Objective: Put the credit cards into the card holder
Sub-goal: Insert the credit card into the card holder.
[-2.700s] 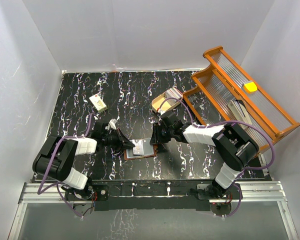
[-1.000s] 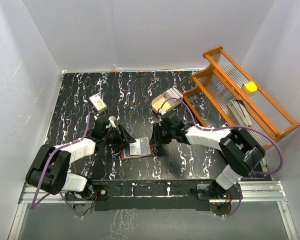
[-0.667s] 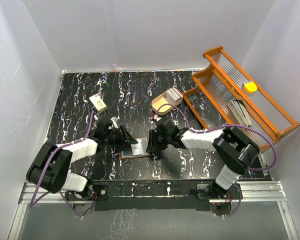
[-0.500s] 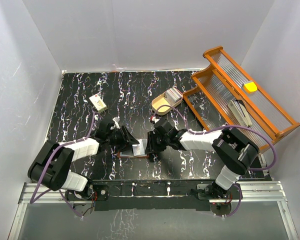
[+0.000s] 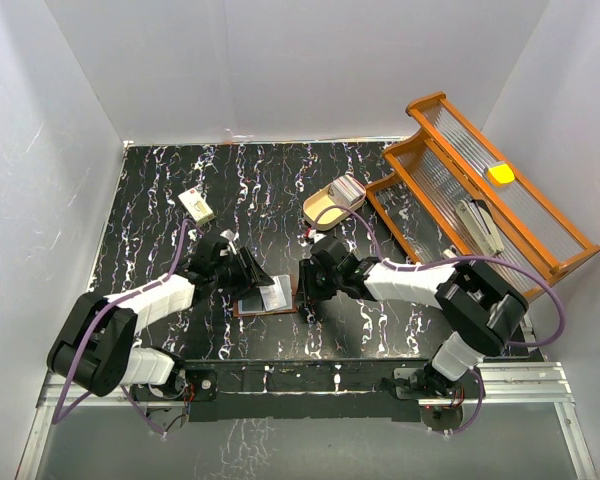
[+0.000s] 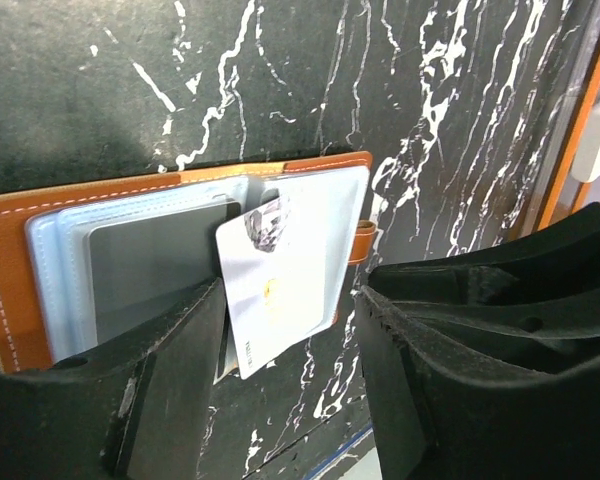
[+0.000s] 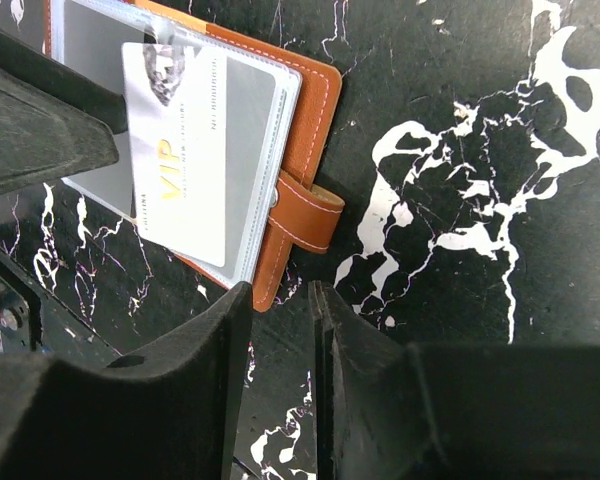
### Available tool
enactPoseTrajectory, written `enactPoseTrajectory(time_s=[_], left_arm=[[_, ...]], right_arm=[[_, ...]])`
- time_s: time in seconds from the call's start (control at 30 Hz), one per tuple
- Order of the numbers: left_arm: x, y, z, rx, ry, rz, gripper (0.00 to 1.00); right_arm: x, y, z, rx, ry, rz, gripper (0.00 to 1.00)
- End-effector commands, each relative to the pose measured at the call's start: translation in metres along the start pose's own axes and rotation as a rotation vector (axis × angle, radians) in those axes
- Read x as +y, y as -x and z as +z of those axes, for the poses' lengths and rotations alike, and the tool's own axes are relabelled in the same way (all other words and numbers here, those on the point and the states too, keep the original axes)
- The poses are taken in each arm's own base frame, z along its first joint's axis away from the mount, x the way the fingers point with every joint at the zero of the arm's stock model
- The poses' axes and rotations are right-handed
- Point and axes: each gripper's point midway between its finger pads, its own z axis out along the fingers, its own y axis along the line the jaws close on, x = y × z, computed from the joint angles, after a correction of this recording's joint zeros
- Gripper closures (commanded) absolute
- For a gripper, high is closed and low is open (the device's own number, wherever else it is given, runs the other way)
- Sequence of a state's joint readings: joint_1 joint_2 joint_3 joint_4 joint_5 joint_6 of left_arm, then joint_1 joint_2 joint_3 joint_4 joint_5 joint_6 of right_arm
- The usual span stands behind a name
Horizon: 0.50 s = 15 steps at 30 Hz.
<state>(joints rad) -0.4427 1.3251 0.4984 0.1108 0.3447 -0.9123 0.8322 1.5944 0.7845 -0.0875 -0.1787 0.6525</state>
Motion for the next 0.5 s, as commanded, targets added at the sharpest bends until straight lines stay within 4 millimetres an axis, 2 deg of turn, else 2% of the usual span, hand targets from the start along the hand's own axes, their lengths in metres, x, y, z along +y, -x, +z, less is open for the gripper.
enactPoseTrajectory(time_s=[0.0, 0.27, 0.47], left_arm=[[-0.001, 0.004, -0.003, -0.012, 0.027, 0.019, 0.46], [0.005, 0.005, 0.0, -0.014, 0.046, 0.017, 0.45], [0.009, -0.001, 0.006, 0.007, 0.037, -0.005, 0.44]], right_arm=[[0.018, 0.033, -0.011, -0.107, 0.032, -0.034, 0.71], [0.015, 0.05, -0.006, -0.143, 0.026, -0.007, 0.65], [0.004, 0.049, 0.015, -0.111, 0.022, -0.002, 0.66]])
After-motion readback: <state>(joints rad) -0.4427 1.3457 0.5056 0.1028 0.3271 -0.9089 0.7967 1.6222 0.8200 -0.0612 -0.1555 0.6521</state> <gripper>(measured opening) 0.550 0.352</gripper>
